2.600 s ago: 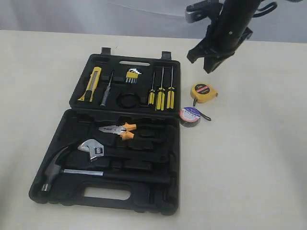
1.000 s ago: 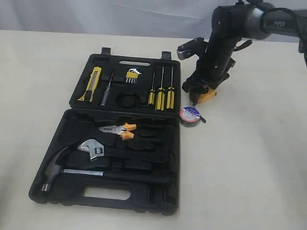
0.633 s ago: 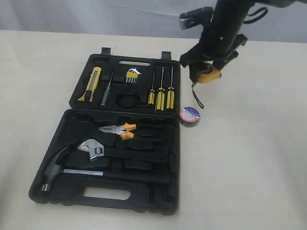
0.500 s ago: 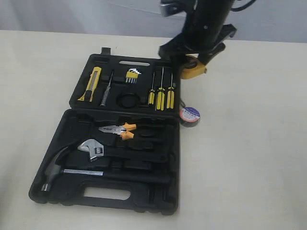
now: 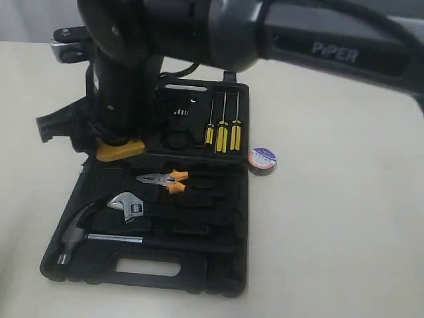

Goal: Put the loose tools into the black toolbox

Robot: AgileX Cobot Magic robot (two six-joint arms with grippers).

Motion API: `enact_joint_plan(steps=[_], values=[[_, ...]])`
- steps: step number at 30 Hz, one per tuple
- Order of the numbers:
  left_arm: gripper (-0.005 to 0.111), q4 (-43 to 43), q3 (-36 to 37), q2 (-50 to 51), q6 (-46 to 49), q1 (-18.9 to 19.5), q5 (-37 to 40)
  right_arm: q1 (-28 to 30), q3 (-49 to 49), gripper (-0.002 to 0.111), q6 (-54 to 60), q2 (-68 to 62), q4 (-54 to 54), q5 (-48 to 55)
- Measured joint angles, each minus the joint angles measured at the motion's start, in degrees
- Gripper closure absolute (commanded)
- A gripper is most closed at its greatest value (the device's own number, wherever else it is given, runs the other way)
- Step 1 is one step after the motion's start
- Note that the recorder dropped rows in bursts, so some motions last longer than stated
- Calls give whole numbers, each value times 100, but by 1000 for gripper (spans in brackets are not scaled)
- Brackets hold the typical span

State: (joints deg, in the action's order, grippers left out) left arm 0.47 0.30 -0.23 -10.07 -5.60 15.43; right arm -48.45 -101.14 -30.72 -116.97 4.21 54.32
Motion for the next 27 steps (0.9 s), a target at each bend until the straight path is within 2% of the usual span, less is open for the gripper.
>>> enact_joint_plan(steps=[4, 15, 19, 22, 27], values=[[107, 0, 0, 0, 0, 0, 0, -74, 0, 109, -670, -381, 78, -478], [107, 0, 0, 0, 0, 0, 0, -87, 0, 109, -1300, -1145, 145, -1286], [107, 0, 0, 0, 0, 0, 0, -87, 0, 109, -1471, -1218, 442, -1534], [107, 0, 0, 0, 0, 0, 0, -87, 0, 109, -1901, -1218, 1082, -1649], [107, 0, 0, 0, 0, 0, 0, -87, 0, 109, -2027, -1227, 1199, -1649]])
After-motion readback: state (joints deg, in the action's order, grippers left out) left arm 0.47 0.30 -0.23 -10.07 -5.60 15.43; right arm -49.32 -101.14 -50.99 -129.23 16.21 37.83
